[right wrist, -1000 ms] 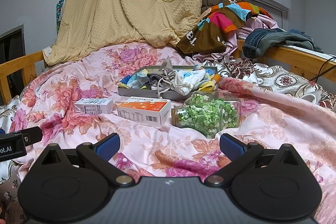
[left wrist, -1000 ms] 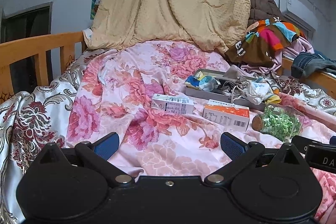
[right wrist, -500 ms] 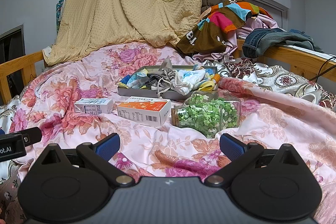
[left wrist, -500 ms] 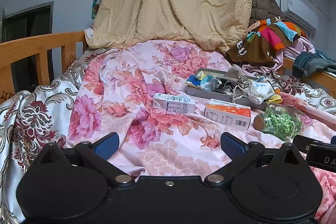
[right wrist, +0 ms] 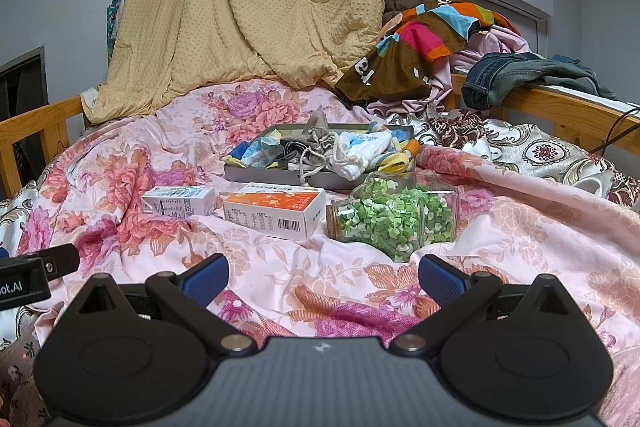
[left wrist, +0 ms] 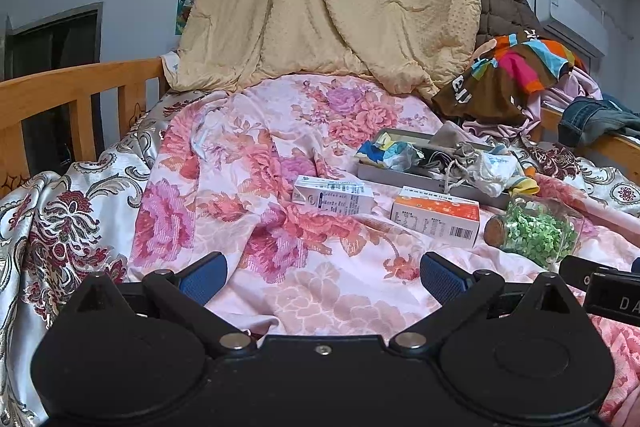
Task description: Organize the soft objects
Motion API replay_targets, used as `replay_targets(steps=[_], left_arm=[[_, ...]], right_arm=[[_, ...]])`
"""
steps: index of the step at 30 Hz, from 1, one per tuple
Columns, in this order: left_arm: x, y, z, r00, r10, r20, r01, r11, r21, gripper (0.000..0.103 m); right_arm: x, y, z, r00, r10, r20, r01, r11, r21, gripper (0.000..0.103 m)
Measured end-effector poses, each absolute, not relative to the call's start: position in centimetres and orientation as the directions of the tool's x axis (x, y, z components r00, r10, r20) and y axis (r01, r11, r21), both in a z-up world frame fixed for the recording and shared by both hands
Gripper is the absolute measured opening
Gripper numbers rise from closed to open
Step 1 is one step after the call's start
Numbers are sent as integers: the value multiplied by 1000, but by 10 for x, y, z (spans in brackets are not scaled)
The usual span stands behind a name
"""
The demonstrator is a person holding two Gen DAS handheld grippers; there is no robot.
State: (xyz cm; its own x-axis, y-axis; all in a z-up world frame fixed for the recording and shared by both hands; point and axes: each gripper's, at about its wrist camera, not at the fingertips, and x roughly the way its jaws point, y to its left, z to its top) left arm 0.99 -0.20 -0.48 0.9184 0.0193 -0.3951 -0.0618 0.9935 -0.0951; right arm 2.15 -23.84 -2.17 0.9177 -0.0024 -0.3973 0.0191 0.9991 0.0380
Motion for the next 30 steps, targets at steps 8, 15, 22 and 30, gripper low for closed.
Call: replay_targets(steps=[8, 15, 22, 30], left_arm=[[10, -2, -5, 918, 20, -396, -62, 994, -94, 102], [10, -2, -5, 918, 19, -396, -61, 994, -94, 102], [7, 4, -6, 909, 16, -417, -73, 990, -120, 102], [11, 4, -1, 894, -3, -447, -81, 983, -167, 102]], right_arm=[[21, -239, -22, 917, -2, -399, 19, 999, 38, 103], [22, -238, -21, 917, -2, -399, 19, 999, 39, 103], [22, -239, -21, 917, -2, -399, 19, 999, 39, 103], [22, -238, -21, 917, -2, -400, 19, 999, 39, 103]])
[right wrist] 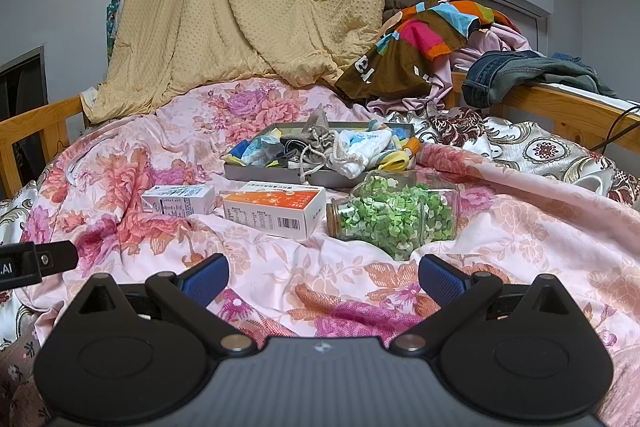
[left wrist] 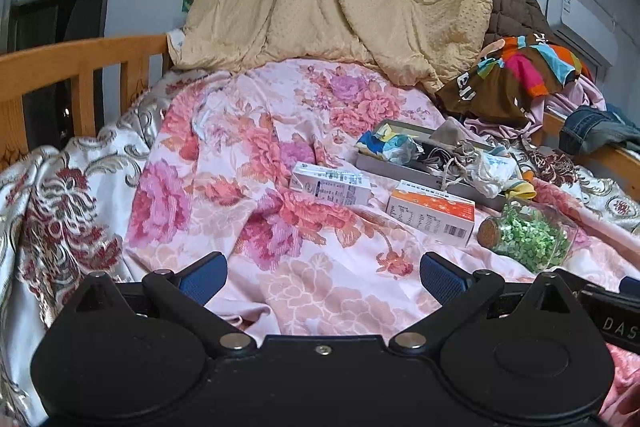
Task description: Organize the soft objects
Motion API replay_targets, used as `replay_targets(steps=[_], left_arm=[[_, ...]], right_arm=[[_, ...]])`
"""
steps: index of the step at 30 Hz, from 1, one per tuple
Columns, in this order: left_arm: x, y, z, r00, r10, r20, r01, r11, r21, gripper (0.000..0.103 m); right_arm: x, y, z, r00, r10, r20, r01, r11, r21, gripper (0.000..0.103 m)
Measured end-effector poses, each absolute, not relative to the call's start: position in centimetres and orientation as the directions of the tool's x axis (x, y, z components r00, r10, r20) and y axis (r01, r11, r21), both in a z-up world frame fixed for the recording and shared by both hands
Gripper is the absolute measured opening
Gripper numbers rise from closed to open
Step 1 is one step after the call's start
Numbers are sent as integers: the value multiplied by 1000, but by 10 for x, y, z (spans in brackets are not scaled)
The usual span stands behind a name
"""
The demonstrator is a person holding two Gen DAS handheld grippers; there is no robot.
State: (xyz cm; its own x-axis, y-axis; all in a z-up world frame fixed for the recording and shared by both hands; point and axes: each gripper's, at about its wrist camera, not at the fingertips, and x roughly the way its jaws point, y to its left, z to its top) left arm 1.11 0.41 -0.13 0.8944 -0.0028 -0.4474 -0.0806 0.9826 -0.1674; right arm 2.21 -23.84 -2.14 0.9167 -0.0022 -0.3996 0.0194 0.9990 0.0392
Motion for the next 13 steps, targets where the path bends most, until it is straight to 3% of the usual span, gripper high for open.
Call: replay_targets(steps=[13], left_arm=[[12, 2, -1, 890, 5, -455, -86, 984, -156, 102]], right_arm=[[22, -238, -21, 916, -2, -401, 20, 999, 39, 103]])
